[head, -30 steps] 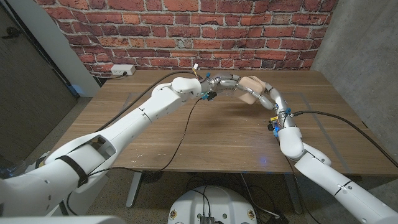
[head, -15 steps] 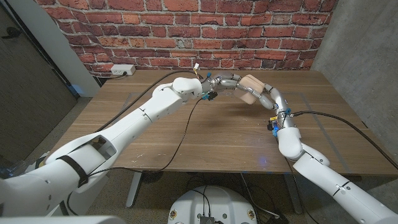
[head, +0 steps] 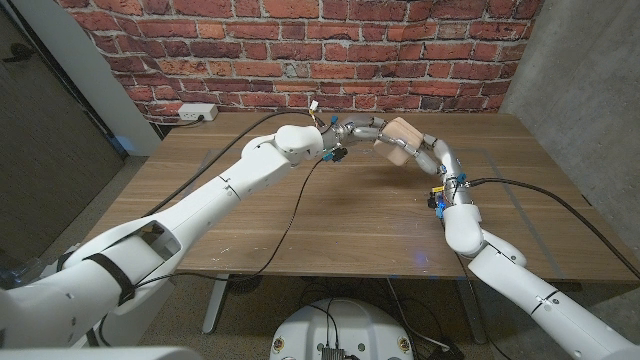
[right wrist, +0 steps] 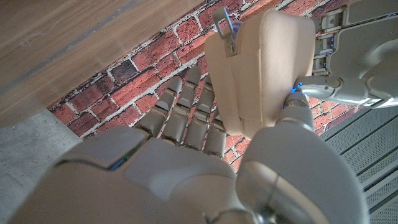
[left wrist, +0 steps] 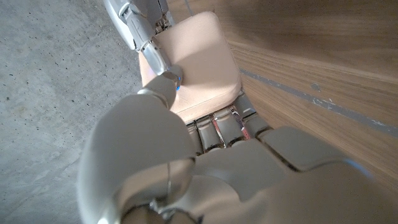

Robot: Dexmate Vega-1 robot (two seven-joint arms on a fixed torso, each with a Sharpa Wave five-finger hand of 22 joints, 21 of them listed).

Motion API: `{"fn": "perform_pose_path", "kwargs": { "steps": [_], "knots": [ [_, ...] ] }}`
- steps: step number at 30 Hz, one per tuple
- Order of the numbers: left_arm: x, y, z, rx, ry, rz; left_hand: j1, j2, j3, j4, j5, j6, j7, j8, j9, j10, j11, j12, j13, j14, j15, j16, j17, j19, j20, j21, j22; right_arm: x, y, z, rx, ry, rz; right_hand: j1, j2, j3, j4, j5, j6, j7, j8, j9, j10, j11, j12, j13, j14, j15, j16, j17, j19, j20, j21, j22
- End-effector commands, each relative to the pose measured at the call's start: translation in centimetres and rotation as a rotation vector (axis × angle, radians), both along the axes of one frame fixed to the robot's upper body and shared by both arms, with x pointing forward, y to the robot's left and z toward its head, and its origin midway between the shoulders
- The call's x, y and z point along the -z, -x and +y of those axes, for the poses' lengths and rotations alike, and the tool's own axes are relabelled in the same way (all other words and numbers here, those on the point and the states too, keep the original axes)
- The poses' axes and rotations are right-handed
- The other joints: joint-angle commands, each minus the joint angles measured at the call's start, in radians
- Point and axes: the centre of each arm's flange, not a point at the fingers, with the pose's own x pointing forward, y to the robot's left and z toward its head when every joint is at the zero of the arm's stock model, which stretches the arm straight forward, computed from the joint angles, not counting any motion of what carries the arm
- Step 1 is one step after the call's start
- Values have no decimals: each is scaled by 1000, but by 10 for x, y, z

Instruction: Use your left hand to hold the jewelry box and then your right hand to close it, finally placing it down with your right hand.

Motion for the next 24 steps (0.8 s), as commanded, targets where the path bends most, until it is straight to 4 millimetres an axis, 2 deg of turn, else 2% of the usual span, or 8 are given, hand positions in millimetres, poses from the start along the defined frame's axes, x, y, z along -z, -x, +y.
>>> {"fn": "perform_pose_path", "kwargs": {
  "steps": [1, 2, 6, 10, 13, 16, 18, 24],
  "knots": [
    [-4, 9, 9, -11, -25, -46, -18, -20, -6, 7, 0, -58, 13, -46, -22, -41, 3, -33, -20, -40, -51, -27, -13, -23, -3, 14, -5, -3, 0, 1, 9, -11, -18, 48, 35, 10, 0, -5, 10, -2, 4, 5, 12, -2, 8, 6, 13, -120, 5, 1, 9, -5, 8, 3],
    [-4, 10, 10, -10, -26, -48, -21, -22, -6, 8, 0, -61, 11, -51, -25, -50, 8, -39, -23, -45, -49, -31, -15, -24, -2, 16, -7, -3, 0, 1, 13, -10, -21, 52, 37, 11, 0, -10, 13, -4, 3, 6, 23, -9, 12, 8, 19, -122, 5, 1, 10, -5, 10, 4],
    [-6, 12, 14, -7, -35, -63, -58, -42, -18, 19, -4, -147, 21, -119, -53, -121, 21, -88, -51, -116, -25, -76, -45, -54, 9, 28, -20, -4, 0, 1, 23, -13, -32, 60, 40, 13, 0, -18, 34, -5, 8, 6, 43, -16, 19, 13, 37, -133, 7, 2, 16, -11, 16, 5],
    [-8, 15, 18, 9, -40, -62, -123, -86, -56, 38, -8, -240, 17, -196, -75, -216, 44, -148, -85, -218, -2, -109, -88, -110, 22, 24, -44, -3, 1, 0, 29, -19, -38, 69, 41, 15, -2, -23, 45, -10, 10, 7, 53, -17, 22, 16, 43, -137, 5, 2, 20, -14, 19, 6],
    [-10, 17, 25, 28, -45, -58, -153, -105, -76, 47, -5, -287, 13, -231, -79, -274, 59, -191, -105, -287, 9, -114, -113, -142, 37, 12, -58, -3, 0, -1, 34, -24, -38, 78, 44, 18, -4, -28, 52, -16, 11, 7, 60, -24, 25, 19, 46, -142, 3, 3, 21, -16, 22, 6],
    [-11, 18, 30, 38, -41, -50, -166, -112, -84, 51, -4, -301, 8, -243, -80, -299, 60, -212, -115, -320, 16, -113, -126, -167, 47, 1, -63, -2, 0, -3, 41, -31, -37, 81, 44, 19, -4, -30, 54, -16, 11, 7, 61, -22, 25, 20, 46, -143, 1, 3, 23, -16, 23, 7],
    [-12, 20, 34, 42, -37, -54, -177, -116, -91, 55, -2, -325, 11, -259, -82, -322, 79, -233, -125, -347, 28, -111, -139, -180, 51, -8, -68, -2, -1, -4, 48, -37, -35, 82, 44, 19, -4, -32, 53, -16, 10, 8, 60, -22, 24, 22, 46, -143, 0, 3, 21, -18, 24, 7],
    [-14, 25, 46, 47, -18, -59, -186, -118, -98, 56, 1, -365, 15, -293, -85, -374, 100, -280, -151, -409, 41, -110, -175, -213, 61, -34, -76, 1, -4, -7, 64, -43, -23, 84, 43, 18, -2, -37, 56, -15, 10, 8, 60, -23, 24, 24, 47, -142, -3, 4, 24, -9, 27, 8]
  ]
}}
